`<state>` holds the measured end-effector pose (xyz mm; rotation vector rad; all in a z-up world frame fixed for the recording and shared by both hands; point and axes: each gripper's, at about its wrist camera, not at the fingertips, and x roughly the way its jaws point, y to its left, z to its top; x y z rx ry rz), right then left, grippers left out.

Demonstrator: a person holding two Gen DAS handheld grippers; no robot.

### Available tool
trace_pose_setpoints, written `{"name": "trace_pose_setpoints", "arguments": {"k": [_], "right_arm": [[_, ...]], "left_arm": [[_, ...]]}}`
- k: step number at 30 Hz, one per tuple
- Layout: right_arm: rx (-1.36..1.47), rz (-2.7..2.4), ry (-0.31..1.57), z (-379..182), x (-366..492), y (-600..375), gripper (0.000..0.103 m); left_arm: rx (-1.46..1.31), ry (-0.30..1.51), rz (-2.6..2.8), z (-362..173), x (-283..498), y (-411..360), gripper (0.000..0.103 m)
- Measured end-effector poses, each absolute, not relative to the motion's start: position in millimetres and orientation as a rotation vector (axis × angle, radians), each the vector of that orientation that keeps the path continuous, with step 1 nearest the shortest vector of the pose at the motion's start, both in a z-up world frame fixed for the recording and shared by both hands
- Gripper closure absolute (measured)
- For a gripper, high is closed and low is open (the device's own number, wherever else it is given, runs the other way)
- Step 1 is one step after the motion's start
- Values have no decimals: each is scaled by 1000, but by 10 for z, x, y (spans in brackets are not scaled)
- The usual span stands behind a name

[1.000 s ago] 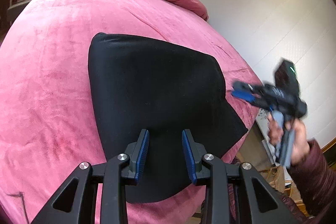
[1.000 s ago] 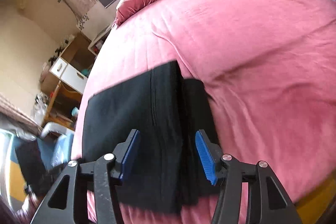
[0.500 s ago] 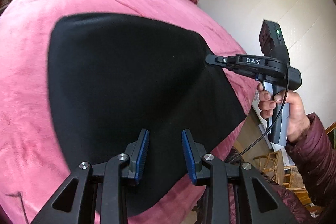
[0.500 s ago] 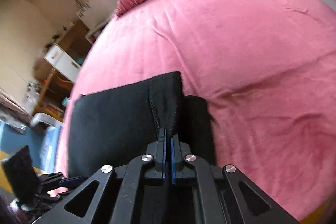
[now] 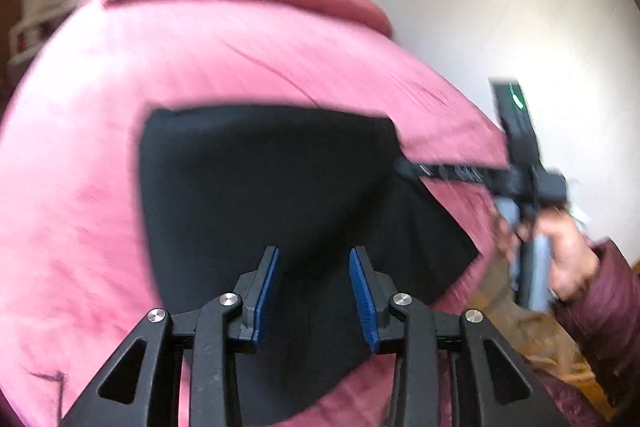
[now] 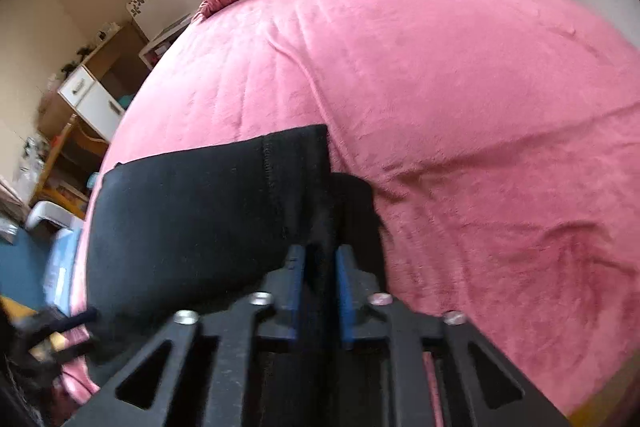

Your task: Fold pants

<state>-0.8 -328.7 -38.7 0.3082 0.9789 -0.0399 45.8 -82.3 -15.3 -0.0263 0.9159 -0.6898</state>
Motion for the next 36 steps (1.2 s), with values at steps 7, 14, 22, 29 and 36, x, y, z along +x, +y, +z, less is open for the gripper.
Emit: {"name": "trace_pose_setpoints", "arguments": {"k": [7,14,22,29,36], "right_arm": [[226,-47,876,21,-124,-3018,71],[172,-1,891,50,14,-2613,58],[196,-34,920,-67,87,-2711,58],[212,-70,949,-182,211,-2866,58],[218,-77,989,-353,300,-2923,56]], "left_arm": [[22,859,-470,95,662,-722,65],[27,873,-447,66,772,-715,65],[51,889,-433,-17,1007,-744,65],[61,931,-429,-157,1246,-822,65],[83,1022,-414,-444,1422,-888,65]]}}
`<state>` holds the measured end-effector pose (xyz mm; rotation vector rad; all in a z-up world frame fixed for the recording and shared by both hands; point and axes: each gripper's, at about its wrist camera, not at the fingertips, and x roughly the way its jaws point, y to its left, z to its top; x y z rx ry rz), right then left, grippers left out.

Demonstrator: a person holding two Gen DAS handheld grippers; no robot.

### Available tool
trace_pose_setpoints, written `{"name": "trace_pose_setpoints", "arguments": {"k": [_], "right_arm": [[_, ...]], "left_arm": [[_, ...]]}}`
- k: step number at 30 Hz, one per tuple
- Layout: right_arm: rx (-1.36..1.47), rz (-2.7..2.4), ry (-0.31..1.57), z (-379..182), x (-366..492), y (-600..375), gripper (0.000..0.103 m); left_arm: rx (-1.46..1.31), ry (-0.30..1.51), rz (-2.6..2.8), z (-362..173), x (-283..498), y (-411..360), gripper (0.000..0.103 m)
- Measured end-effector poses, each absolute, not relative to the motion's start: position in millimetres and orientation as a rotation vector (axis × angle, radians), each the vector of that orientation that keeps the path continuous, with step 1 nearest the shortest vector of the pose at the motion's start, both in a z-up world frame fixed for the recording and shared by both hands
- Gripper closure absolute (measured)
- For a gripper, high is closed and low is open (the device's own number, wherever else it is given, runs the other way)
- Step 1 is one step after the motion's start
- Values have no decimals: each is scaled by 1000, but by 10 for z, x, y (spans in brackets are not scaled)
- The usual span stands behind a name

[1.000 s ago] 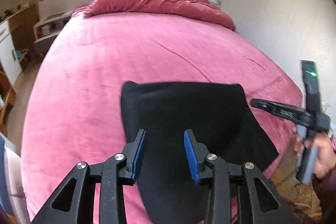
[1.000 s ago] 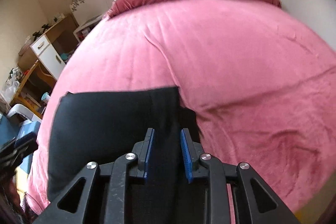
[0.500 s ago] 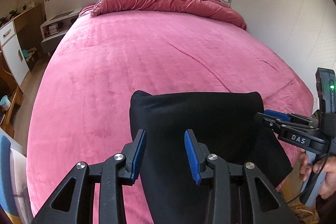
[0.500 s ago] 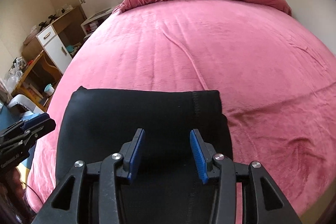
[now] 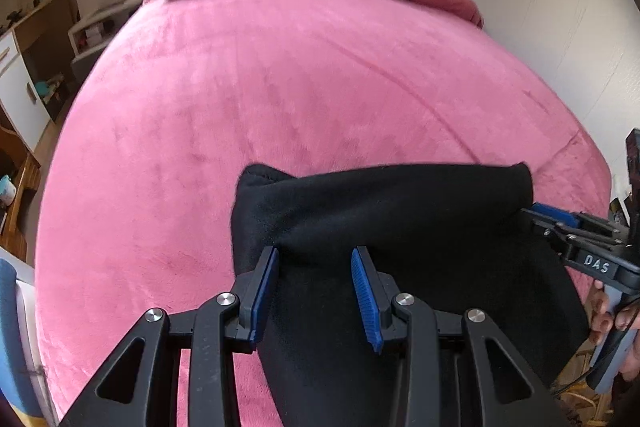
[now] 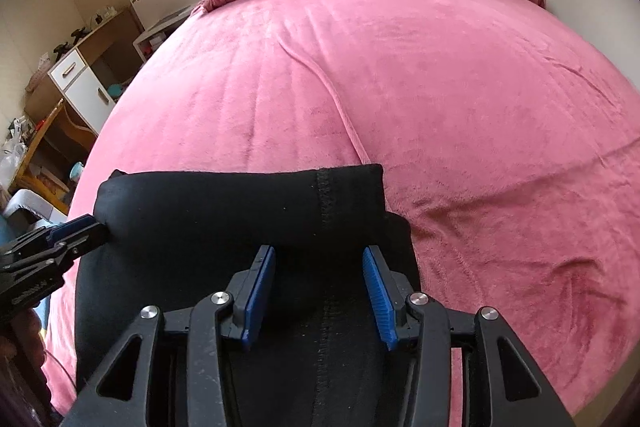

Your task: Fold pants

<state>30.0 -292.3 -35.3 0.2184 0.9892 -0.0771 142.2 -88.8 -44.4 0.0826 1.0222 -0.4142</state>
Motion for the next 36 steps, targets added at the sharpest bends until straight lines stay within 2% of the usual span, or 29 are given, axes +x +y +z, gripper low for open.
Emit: {"name": "trace_pose_setpoints", "arguments": {"k": [1,2,7,12,15,23,26,36], "right_arm": [[210,-88,1004,-389,339,-2937,54],[212,-94,1013,-421,359,-2950,48],[252,-84,1023,-559,422,-3030,47],[276,-58,999,-540,371,-3093,45],[263,-53,995,-494,299,-3079,38],[273,20,1057,-498,-20,-3164,25],[289,40,1085,-569,-193,-3227,16],[438,161,1105,-853,-137,-3409,11]], "left_arm": [[73,1034,-410,-496,1446,-885,65],[74,1039,-407,-534,1460,-892,65],[50,1034,-402,-630,1482,-891,64],[-37,997,-441,-501,1391,-691,63],[-120,982,-430,-427,1301,-439,53],[-239,1009,-481,-514,983,41,46],[-287,1041,-547,-616,824,108,39],[-377,1101,-650,-815,810,-136,38]]}}
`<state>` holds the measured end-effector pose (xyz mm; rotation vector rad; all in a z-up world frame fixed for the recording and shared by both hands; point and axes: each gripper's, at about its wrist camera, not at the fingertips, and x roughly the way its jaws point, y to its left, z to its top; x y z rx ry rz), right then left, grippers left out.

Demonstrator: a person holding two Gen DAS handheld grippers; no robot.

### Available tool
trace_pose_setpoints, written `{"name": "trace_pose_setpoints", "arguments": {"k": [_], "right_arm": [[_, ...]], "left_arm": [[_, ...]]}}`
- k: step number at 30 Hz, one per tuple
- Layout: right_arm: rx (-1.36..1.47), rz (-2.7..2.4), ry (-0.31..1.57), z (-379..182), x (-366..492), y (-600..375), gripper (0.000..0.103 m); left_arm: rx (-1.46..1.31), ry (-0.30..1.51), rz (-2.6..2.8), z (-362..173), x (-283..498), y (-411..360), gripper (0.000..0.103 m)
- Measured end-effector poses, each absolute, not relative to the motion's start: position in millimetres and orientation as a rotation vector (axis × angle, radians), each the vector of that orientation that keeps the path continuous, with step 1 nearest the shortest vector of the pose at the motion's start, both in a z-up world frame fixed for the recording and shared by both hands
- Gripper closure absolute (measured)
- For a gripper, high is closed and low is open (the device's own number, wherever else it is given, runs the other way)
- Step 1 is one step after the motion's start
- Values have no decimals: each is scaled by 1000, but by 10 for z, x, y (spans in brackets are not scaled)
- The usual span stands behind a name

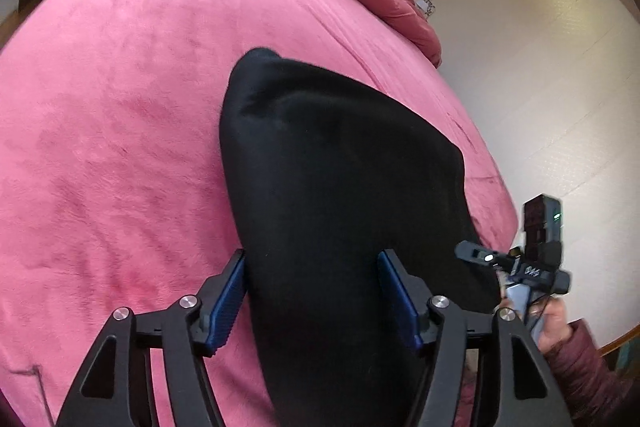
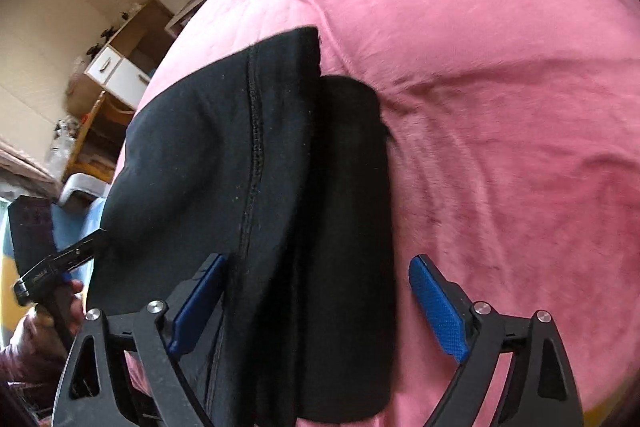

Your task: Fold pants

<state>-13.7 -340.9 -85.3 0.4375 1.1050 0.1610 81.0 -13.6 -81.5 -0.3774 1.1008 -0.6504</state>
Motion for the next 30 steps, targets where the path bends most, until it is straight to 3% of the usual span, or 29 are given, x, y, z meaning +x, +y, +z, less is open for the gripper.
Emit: {"name": "trace_pose_setpoints", "arguments": {"k": [9,13,15,18,30], "right_arm": [[506,299,1100,-1070,65,-3377,21],[517,316,1098,-1079,20,-3417,27],[496,327,1097,-1037,-29,-3412,42],[439,323,1098,-944,-32,-3307,48],[409,360,1035,-607,-53,-2937,52]], "left_arm": [[-428,1182,-661,-1008,827,-302,38],[-412,1166,-689,-948,830,-341,53],[-409,1159,-704,-897,863,-310,59],[-384,1143,-724,-798,841,-272,63],[-247,1012,-679,-319,814,57,63]]}}
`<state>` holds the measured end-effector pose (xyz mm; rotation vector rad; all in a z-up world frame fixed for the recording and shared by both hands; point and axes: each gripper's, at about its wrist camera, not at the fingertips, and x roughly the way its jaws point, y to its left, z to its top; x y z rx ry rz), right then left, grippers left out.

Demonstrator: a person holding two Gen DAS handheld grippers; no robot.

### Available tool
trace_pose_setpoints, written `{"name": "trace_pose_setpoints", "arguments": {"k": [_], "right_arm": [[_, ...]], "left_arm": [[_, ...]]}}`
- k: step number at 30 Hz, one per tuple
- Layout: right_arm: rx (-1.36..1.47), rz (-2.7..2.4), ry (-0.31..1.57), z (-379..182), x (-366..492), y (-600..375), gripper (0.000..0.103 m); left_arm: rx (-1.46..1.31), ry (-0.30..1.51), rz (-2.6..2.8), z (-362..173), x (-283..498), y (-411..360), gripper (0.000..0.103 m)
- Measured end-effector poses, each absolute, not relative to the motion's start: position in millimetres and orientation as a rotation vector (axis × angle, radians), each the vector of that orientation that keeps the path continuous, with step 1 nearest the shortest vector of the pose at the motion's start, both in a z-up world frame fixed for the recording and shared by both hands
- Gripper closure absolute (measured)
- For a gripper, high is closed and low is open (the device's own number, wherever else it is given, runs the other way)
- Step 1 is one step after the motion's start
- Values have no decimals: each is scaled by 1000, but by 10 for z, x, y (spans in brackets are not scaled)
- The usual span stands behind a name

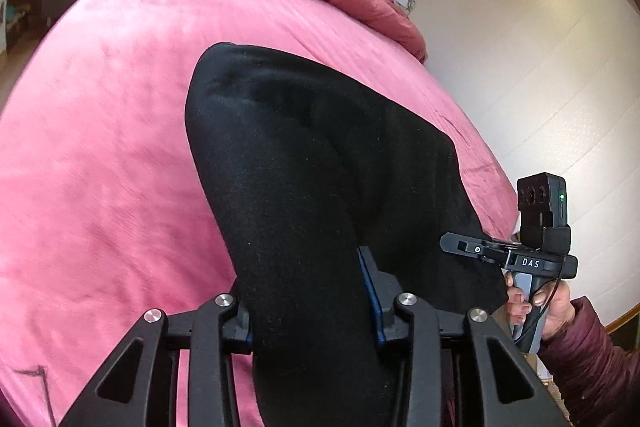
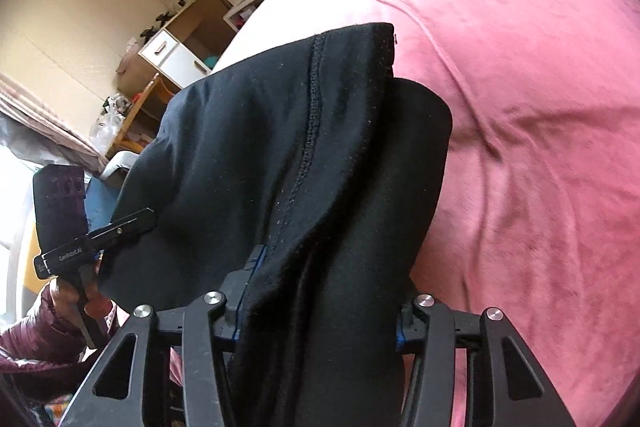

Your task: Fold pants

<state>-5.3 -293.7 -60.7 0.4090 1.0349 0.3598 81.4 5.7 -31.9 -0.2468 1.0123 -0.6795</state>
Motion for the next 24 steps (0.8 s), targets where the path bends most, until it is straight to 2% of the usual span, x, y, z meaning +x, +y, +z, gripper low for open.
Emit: {"name": "trace_pose_setpoints", "arguments": {"k": [10,24], "right_arm": [[373,387,971,-335,577,-2565,53],[316,374,994,-293,1510,-2344,53]], "left_arm": [[-192,928,-599,-34,1229,384,63],[-155,899,-481,-118,1928,330,62]]}}
